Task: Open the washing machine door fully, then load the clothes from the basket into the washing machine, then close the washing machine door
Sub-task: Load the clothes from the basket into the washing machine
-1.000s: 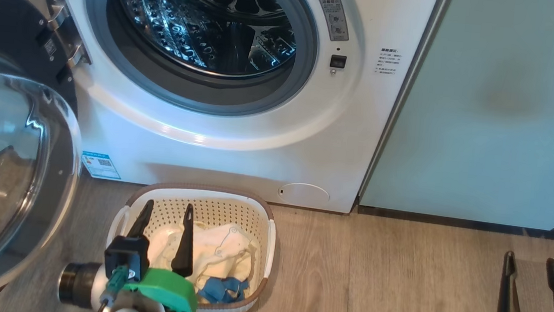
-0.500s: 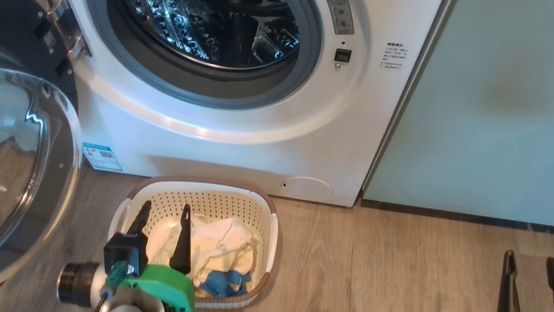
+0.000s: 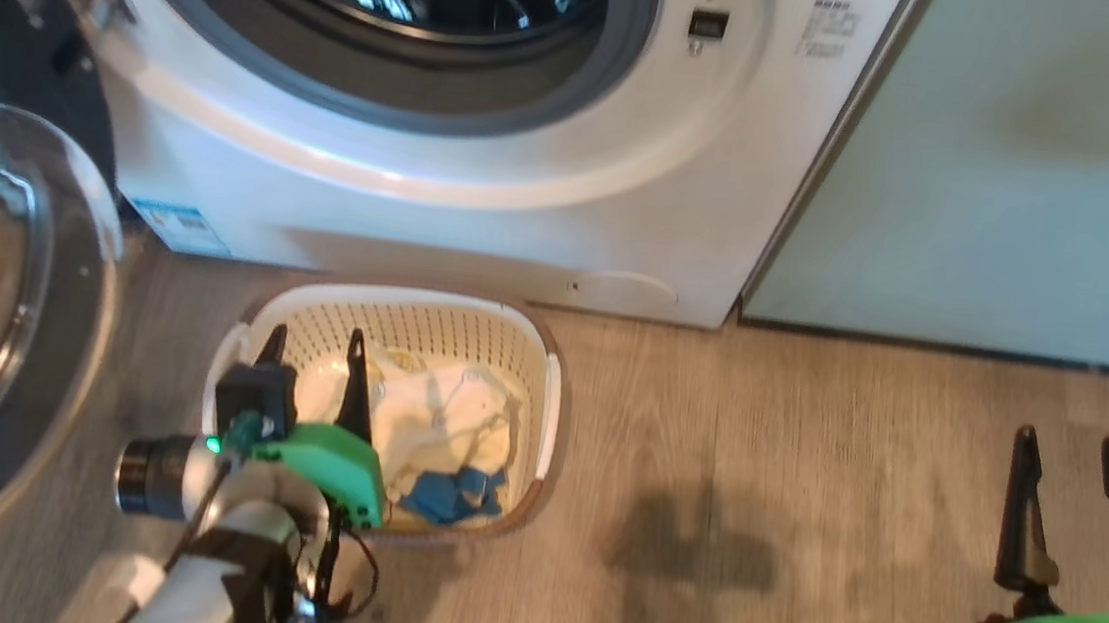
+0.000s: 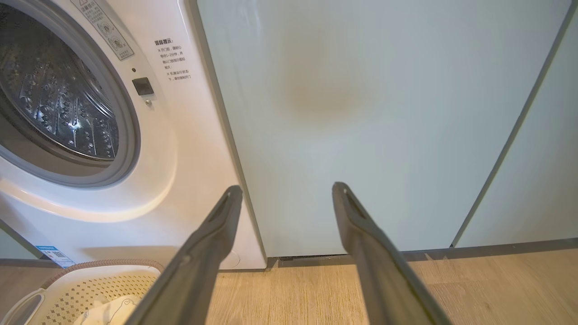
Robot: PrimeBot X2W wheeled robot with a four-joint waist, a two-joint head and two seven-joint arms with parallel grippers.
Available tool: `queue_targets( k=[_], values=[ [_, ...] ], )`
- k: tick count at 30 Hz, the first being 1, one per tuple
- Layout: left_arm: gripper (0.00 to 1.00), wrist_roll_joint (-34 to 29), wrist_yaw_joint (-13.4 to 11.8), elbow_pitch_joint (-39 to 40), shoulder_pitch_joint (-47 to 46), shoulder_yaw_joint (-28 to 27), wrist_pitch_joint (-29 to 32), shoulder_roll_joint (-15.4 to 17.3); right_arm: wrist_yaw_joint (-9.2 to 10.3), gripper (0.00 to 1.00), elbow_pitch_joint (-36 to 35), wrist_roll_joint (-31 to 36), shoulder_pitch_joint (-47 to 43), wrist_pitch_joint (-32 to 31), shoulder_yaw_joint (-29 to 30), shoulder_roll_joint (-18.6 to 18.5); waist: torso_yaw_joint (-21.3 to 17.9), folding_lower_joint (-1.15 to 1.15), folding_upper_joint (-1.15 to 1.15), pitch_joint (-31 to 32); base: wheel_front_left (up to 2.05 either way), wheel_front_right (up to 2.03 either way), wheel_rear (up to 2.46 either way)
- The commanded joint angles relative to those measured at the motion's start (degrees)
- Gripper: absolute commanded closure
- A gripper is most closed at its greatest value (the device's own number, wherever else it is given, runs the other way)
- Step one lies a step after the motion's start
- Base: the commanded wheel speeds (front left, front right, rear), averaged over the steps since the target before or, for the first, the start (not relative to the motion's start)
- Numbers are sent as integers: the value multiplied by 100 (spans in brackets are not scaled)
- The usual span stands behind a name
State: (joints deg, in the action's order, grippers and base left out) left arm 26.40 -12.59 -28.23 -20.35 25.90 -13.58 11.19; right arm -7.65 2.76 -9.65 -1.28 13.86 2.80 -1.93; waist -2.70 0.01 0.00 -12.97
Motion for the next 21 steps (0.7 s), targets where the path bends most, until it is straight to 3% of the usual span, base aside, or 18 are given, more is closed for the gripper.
queue_targets(
  k=[1,13,15,21],
  values=[
    [0,74,117,-220,-416,-238,-46,38,16,0,-201,-14,258,70,-158,-95,-77,-1,0,-332,0,0,0],
    [0,319,949,-2180,-1669,-88,183,-324,16,0,-223,-69,738,106,-351,-95,-224,-1,0,-1330,0,0,0],
    [0,376,1200,-2657,-2006,-50,243,-399,16,0,-240,-83,880,110,-399,-95,-265,-1,0,-1620,0,0,0],
    [0,448,1530,-3325,-2496,-6,311,-480,16,0,-310,-122,1082,112,-449,-95,-347,-1,0,-2070,0,0,0]
  ],
)
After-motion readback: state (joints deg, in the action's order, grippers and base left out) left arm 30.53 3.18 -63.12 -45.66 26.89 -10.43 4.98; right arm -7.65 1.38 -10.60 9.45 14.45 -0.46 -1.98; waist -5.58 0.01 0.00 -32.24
